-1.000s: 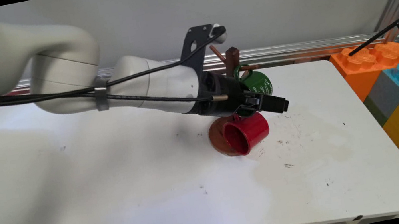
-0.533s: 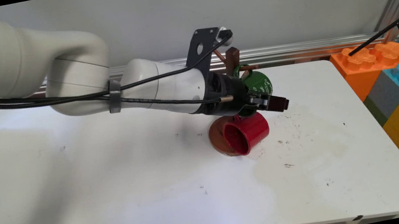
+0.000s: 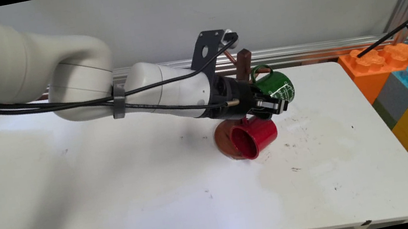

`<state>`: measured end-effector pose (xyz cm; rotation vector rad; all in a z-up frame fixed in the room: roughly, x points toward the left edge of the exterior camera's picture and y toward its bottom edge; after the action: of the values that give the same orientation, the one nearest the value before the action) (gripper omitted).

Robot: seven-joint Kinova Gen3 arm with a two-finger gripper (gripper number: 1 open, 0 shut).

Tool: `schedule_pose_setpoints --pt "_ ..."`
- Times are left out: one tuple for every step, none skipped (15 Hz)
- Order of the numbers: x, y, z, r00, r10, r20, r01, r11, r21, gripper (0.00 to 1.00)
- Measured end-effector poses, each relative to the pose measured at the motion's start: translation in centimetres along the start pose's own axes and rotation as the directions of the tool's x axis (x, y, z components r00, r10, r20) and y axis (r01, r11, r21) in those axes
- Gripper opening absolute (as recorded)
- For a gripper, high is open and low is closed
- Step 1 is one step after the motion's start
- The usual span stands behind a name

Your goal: Place the picked object on the table

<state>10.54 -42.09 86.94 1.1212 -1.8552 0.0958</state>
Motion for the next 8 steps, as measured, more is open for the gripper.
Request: schedule_pose_setpoints --pt "-0.04 0.03 -0.03 1.0 0.0 0.0 0.0 1.0 -0.002 0.0" --pt "-0.08 0.08 -0.09 1.0 -0.001 0.0 0.001 1.0 -0.004 0.0" --pt "-0.11 0.1 -0.14 1.0 -0.002 0.0 0.002 1.0 -0.005 0.0" --pt "-0.15 0.14 -0.22 1.0 -0.003 0.001 0.003 1.0 -0.008 0.0" --pt "-0.17 0.17 -0.27 1.0 -0.004 0.0 0.004 1.0 -0.009 0.0" --pt "-0.19 0.22 -0.36 1.0 -0.004 0.0 0.004 1.0 -0.011 0.0" --pt "-0.19 0.28 -0.47 1.0 -0.005 0.0 0.005 1.0 -0.015 0.0" --pt "-0.17 0.34 -0.59 1.0 -0.005 -0.001 0.005 1.0 -0.018 0.0"
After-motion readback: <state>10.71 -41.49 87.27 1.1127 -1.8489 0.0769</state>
